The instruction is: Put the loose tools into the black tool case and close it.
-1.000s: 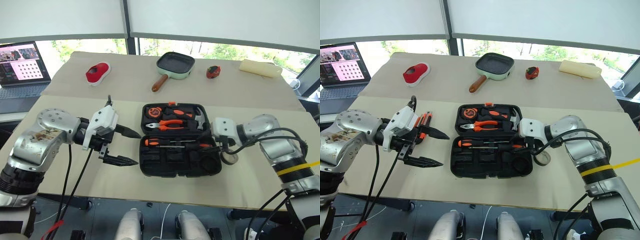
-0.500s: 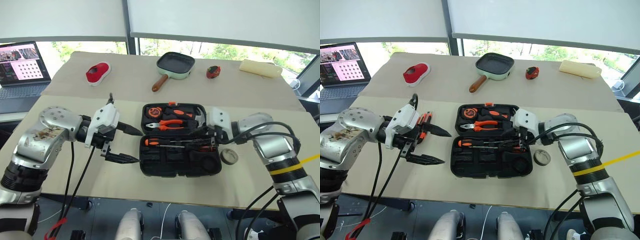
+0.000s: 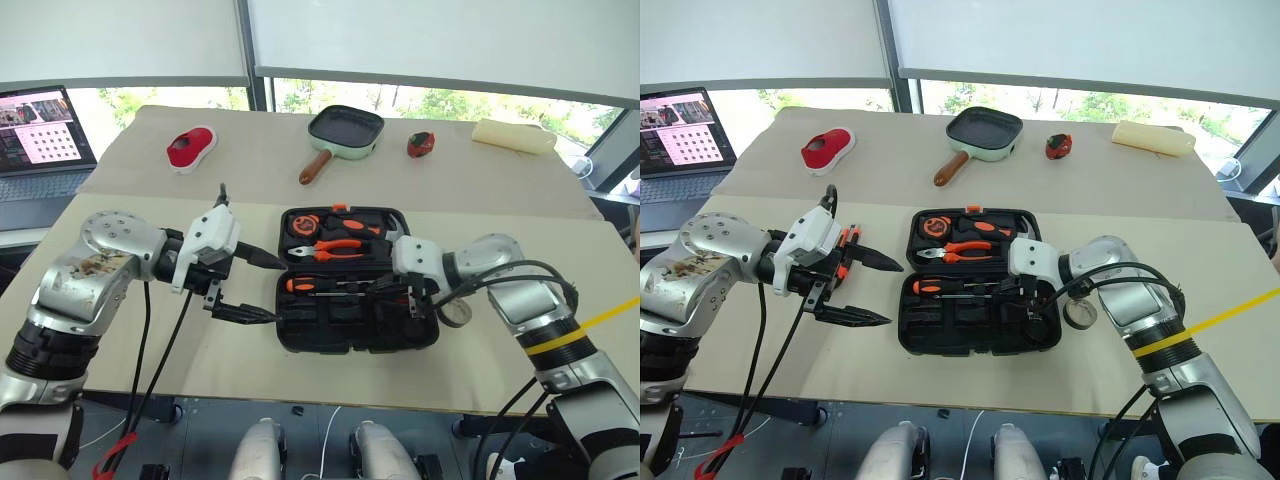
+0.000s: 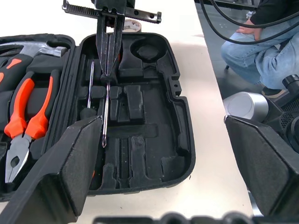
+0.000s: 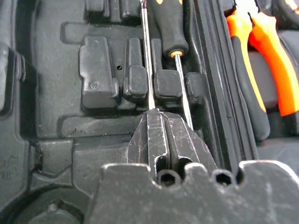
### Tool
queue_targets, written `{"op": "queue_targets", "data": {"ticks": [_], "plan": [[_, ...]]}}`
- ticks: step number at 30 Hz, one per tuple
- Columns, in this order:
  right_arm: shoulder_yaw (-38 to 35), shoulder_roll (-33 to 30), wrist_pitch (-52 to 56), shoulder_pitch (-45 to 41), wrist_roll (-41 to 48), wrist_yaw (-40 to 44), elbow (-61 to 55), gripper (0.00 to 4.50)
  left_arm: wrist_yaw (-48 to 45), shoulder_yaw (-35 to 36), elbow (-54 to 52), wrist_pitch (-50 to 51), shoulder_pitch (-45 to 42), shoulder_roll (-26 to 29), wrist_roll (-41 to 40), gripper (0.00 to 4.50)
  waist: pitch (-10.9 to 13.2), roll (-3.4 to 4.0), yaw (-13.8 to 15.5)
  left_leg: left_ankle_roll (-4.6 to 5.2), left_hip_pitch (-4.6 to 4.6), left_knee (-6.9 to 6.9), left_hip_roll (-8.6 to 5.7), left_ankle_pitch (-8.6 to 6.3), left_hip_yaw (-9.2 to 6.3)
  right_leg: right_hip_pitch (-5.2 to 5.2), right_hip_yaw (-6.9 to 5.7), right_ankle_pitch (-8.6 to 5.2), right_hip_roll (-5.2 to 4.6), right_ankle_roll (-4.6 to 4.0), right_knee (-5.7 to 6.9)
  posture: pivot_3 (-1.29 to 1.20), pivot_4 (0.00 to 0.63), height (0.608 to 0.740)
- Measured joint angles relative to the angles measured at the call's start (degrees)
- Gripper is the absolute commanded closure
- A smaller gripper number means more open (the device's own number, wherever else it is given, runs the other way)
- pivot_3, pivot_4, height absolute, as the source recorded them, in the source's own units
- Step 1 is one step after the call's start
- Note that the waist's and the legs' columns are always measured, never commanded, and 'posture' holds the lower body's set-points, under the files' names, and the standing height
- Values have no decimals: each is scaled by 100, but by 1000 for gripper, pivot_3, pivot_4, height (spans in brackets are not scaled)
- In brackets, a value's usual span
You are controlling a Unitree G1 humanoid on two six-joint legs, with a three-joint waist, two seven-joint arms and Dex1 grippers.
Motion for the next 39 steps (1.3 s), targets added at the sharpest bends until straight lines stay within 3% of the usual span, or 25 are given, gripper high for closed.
{"op": "queue_targets", "data": {"ticks": [6,9,14,18,20,23,27,30,33,37,39], "plan": [[-61,61,210,0,-86,-108,-128,4443,84,-6,67,-17,-7,-63,62,0,-6,-14,-21,-1,45,-1,1,0,0,48,-1,-1,0,0,-4,0,150,740],[-537,257,1082,33,593,-185,-497,4443,315,85,39,27,174,-66,61,0,1,-8,-22,-1,41,-3,2,0,-1,42,0,0,0,-1,-2,0,150,740],[-1774,136,2635,53,1980,-457,-1769,2991,1164,839,-355,391,1158,-14,-19,0,4,-11,-29,-1,28,-16,12,0,-2,23,-4,0,0,-3,-3,0,150,740],[-2471,44,3589,350,3087,-715,-2890,1685,2078,2369,-805,1050,2507,-9,-85,0,7,-18,-69,-1,21,-27,24,-1,-13,0,-2,4,1,-11,-2,0,150,740],[-2701,37,3978,514,3628,-889,-3340,940,2393,3376,-1121,1277,3574,-103,-50,0,7,-18,-102,-1,23,-34,32,-1,-13,-7,2,5,-2,-15,-3,0,150,740],[-2846,7,4227,648,4015,-1149,-3657,51,2595,4159,-1328,1321,4699,-358,2,0,9,-25,-72,-6,28,-37,33,2,-2,-7,1,6,-6,-22,-6,0,150,740],[-2874,-17,4249,712,4283,-1436,-3831,51,2922,4628,-1335,1328,5298,-592,102,0,9,-38,33,-21,36,-35,30,11,12,-16,-12,1,-12,-30,-14,0,150,740],[-2860,-49,4246,719,4378,-1599,-3873,51,3148,4583,-1239,1667,4928,-337,43,0,7,-50,97,-32,38,-35,32,18,12,-15,-15,-1,-11,-35,-13,0,150,740],[-2785,-126,4214,754,4378,-1656,-3899,51,3189,4229,-930,2404,4048,419,-231,0,8,-69,107,-35,38,-36,32,21,15,-16,-18,2,-6,-38,-12,0,150,740],[-2773,-115,4188,928,4415,-1881,-4056,51,3186,3044,56,3190,2430,1244,-245,0,10,-73,60,-34,32,-55,32,23,28,-17,-11,3,0,-39,-3,0,150,740],[-2893,-64,4182,1221,4544,-2131,-4347,51,3116,1861,1132,3536,803,1459,15,0,17,-87,79,-35,25,-60,34,25,11,-19,-16,1,24,-44,-3,0,150,740]]}}
